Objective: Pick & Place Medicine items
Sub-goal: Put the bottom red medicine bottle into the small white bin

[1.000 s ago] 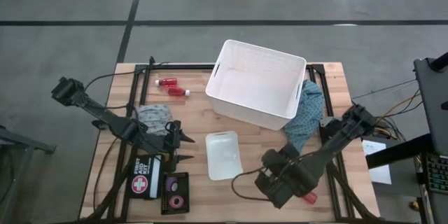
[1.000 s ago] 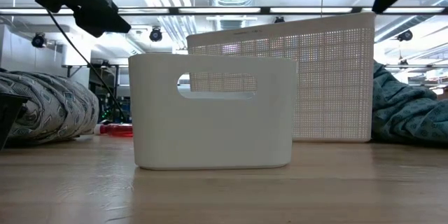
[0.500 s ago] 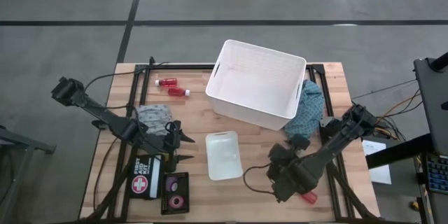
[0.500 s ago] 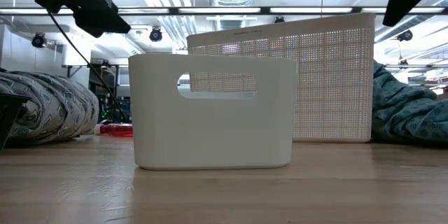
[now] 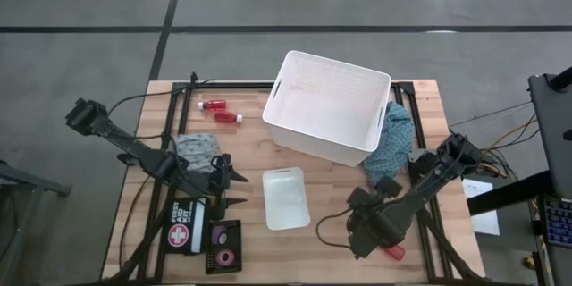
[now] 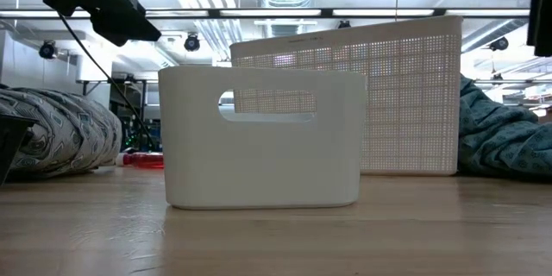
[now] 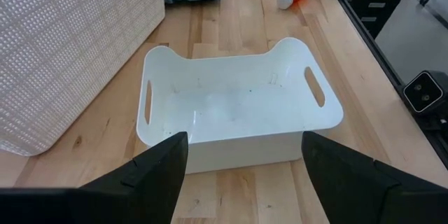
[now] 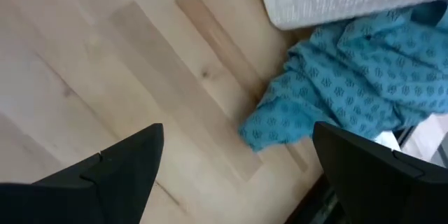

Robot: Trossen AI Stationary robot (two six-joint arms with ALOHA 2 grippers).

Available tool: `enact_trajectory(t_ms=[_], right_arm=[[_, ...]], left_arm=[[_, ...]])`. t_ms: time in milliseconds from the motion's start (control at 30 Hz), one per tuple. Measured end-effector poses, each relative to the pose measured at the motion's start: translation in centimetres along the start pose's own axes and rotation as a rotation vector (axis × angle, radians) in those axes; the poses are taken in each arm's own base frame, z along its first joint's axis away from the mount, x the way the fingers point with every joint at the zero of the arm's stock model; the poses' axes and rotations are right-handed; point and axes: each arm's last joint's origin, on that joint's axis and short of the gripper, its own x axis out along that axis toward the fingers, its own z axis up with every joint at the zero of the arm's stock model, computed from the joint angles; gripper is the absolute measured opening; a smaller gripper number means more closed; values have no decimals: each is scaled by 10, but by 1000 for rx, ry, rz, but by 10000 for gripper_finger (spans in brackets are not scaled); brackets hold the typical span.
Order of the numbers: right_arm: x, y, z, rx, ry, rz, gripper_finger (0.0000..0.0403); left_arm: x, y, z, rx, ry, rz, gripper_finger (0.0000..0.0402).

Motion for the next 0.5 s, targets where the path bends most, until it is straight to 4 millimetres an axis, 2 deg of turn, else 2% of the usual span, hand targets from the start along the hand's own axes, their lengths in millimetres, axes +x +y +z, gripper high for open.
enact_trajectory(t_ms=[200,333,500], right_arm=[[6,0,-3,27,59,2,363],[20,6,-8,49,78,22,363],[39,18,-16,85,182,123,363]], left_arm=[[0,0,0,0,0,0,287],[0,0,0,0,0,0,287],[0,0,0,0,0,0,287]])
